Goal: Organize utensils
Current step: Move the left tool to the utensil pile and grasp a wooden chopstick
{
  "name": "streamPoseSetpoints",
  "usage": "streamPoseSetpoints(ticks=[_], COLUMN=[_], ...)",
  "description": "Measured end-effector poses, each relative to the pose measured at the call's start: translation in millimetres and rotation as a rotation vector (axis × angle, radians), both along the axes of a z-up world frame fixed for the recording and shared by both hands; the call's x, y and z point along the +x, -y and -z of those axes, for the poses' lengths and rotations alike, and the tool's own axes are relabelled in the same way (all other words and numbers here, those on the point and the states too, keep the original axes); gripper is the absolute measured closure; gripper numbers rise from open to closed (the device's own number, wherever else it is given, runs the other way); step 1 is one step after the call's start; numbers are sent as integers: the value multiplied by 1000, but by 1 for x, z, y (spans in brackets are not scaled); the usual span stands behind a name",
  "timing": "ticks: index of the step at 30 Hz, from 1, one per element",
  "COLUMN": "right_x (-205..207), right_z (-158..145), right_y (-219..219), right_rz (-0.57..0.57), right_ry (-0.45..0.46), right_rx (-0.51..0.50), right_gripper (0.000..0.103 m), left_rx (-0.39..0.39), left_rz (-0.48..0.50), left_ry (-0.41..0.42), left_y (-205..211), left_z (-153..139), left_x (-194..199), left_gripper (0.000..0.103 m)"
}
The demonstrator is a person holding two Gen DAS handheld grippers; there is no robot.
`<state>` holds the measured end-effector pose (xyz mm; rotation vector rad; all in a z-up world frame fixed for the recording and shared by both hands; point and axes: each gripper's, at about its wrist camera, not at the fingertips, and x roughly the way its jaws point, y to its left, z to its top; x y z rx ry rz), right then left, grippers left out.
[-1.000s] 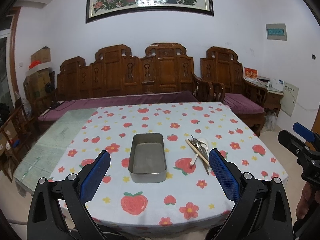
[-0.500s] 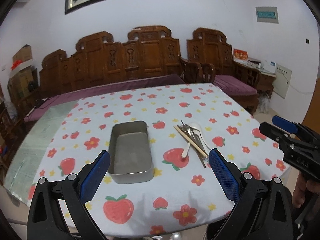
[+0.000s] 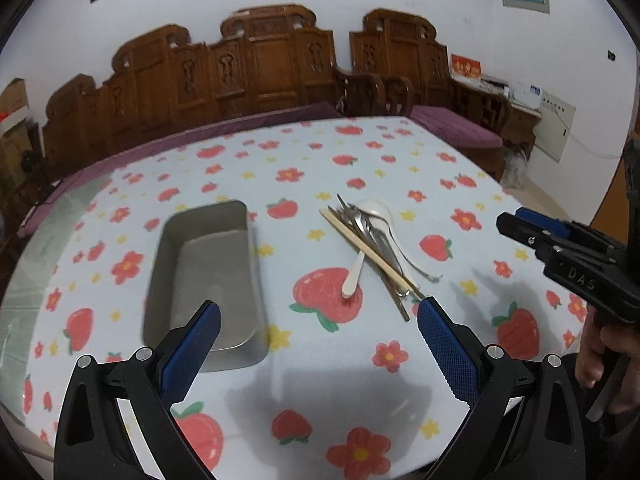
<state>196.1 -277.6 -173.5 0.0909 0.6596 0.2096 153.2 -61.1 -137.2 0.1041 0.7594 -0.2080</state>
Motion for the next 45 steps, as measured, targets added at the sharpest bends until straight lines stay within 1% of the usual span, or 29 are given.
streamPoseSetpoints(ticks=[2, 3, 7, 9, 12, 13, 15, 16, 18, 19, 24, 26, 30, 32, 35, 36, 37, 41, 45], right_x=[8, 10, 16, 17, 18, 17, 18, 18, 19, 19, 19, 20, 20, 20, 19, 19, 20, 19, 19], right_z=[16, 22, 41, 49, 59, 60, 62, 62, 63, 64, 66, 66, 67, 67, 67, 67, 67, 68, 68], right_y=[0, 0, 0, 3, 9, 9, 12, 13, 16, 17, 20, 20, 20, 19, 19, 19, 18, 17, 15], right_rz=[2, 0, -7, -8, -3, -1, 5, 7, 11, 13, 15, 14, 12, 11, 11, 10, 10, 6, 0], right_ry=[-20, -27, -54, -71, -92, -97, -100, -99, -99, -101, -105, -105, -109, -108, -108, -108, -108, -108, -107], right_rx=[5, 6, 15, 26, 26, 30, 35, 37, 44, 48, 57, 60, 63, 61, 60, 60, 59, 59, 53], right_gripper=[60, 61, 61, 61, 61, 61, 61, 61, 61, 61, 61, 61, 61, 61, 61, 61, 61, 61, 61], left_rx=[-16, -22, -58, -74, -98, -107, -127, -140, -158, -165, -190, -198, -240, -250, -258, -260, -260, -249, -249], left_rz=[6, 9, 11, 14, 11, 11, 12, 12, 14, 17, 16, 11, 10, 8, 1, 0, -1, 2, -8], left_ry=[-23, -31, -82, -95, -128, -139, -168, -184, -207, -215, -262, -273, -306, -318, -324, -325, -323, -309, -301], left_y=[4, 5, 14, 19, 32, 35, 41, 46, 52, 54, 61, 62, 64, 65, 65, 65, 65, 65, 60], left_z=[9, 12, 28, 32, 42, 45, 52, 56, 62, 65, 78, 81, 88, 90, 91, 90, 89, 85, 79], left_x=[11, 14, 32, 40, 55, 58, 66, 71, 76, 78, 85, 87, 92, 94, 94, 94, 93, 91, 88], left_gripper=[10, 14, 18, 27, 33, 34, 41, 42, 49, 53, 65, 67, 69, 75, 83, 87, 90, 92, 97])
